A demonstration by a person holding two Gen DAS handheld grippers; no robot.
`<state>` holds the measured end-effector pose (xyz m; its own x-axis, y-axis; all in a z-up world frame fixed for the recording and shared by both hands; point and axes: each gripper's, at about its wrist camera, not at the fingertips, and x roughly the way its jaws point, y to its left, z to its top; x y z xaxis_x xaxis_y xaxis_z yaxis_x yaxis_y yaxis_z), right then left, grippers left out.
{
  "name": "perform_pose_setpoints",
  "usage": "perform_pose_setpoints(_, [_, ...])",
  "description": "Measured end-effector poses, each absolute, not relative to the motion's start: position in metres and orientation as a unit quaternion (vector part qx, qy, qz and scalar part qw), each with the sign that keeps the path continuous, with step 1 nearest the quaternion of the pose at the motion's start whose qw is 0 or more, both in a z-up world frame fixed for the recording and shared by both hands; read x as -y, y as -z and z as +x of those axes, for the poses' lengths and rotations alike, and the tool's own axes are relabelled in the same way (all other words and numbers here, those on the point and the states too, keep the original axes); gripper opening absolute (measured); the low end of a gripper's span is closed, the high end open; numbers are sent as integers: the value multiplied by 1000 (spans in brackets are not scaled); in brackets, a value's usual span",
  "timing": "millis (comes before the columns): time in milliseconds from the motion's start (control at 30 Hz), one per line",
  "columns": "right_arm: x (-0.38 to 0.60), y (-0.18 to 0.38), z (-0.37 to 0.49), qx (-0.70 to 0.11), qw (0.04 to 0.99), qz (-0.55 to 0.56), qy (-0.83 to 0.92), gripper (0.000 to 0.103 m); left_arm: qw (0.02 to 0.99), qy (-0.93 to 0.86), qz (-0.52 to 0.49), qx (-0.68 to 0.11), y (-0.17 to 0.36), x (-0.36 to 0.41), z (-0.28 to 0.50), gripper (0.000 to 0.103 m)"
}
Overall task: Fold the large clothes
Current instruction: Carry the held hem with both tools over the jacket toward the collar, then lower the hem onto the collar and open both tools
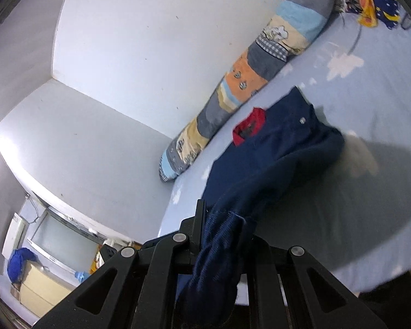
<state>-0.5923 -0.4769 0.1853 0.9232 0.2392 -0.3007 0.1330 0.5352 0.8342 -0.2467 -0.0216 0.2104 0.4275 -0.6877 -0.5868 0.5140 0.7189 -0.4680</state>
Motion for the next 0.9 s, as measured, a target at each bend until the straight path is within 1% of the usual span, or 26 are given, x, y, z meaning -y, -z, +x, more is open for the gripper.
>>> perform_pose_setpoints(167, [500, -205, -556, -186, 855, 484, -26, 9, 846, 353, -109, -385, -226, 46, -209, 16])
perform_pose_setpoints(433, [551, -222, -465, -190, 850, 491, -6, 9, 844, 341, -112, -399, -229, 98, -139, 17])
perform_pose_setpoints(733, [609, -196, -351, -229, 842, 487, 34, 9, 830, 302, -115, -455, -175, 161, -36, 17])
perform_pose_setpoints(900, [652, -157, -292, -258, 827, 496, 63, 9, 817, 282, -111, -492, -131, 193, 19, 17])
